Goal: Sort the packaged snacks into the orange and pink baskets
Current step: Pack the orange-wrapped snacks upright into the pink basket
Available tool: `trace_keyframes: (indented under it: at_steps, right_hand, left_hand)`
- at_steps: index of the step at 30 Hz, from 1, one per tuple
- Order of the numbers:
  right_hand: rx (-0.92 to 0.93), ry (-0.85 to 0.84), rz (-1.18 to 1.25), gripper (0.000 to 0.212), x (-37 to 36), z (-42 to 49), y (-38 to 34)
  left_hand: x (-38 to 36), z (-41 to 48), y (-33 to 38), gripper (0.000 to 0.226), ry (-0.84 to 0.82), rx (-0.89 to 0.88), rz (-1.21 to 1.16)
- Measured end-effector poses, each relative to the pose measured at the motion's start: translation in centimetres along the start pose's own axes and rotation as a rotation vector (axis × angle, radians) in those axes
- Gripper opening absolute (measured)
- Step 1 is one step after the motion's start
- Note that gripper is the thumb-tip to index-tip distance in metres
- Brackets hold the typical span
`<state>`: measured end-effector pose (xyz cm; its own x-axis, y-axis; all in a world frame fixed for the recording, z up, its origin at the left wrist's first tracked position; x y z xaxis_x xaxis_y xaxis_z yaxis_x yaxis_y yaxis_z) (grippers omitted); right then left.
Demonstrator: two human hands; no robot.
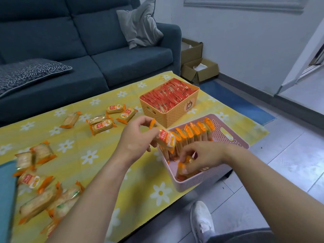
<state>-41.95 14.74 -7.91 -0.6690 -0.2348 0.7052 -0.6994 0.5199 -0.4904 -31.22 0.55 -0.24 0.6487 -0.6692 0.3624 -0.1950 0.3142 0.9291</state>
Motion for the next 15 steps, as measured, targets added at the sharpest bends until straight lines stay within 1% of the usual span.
trace_keyframes:
  at_steps: [3, 4, 6, 8, 11, 12, 15]
  right_hand:
    - [-0.005, 0.099, 0.05, 0.021, 1.8, -0.3, 1.4]
    - [-0.011, 0.122, 0.048, 0.021, 2.3, -0.5, 1.9]
    - [-0.04, 0.135, 0.032, 0.026, 2.8, -0.8, 2.7]
    - [-0.06, 0.12, 0.007, 0.032, 2.6, -0.9, 3.1]
    - [-0.036, 0.069, -0.022, 0.041, 1.9, -0.8, 2.0]
    - [-0.035, 0.046, -0.038, 0.04, 1.5, -0.8, 1.5]
    - [-0.068, -0.017, -0.064, 0.031, 0.6, -0.9, 0.7]
  left_hand:
    - [-2.5, -0.3, -0.8, 0.006, -0.121, 0.076, 0.009]
    - [-3.1, -0.4, -1.2, 0.008, -0.136, 0.098, 0.028]
    - [-3.6, -0.5, -1.7, 0.016, -0.104, 0.123, 0.12]
    - [-3.7, -0.5, -1.5, 0.026, -0.074, 0.12, 0.322]
    - [-4.2, -0.7, -1.2, 0.028, -0.075, 0.141, 0.748]
    - [-4.4, -0.7, -1.3, 0.031, -0.076, 0.144, 0.848]
    - [-5.1, -0.5, -2.1, 0.043, -0.091, 0.157, 1.0]
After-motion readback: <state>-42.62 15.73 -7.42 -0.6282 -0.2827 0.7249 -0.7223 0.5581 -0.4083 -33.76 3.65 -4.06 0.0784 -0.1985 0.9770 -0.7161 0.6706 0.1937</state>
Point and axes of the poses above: each hand's wrist, its own z-axis towards the middle knuckle, its own x-axis out of the back of the hand, y = z × x, the point moved 10 cm from there along z, towards the middle knuckle, and after that the axes turned 1 degree about -x, right-handed, at the moved point
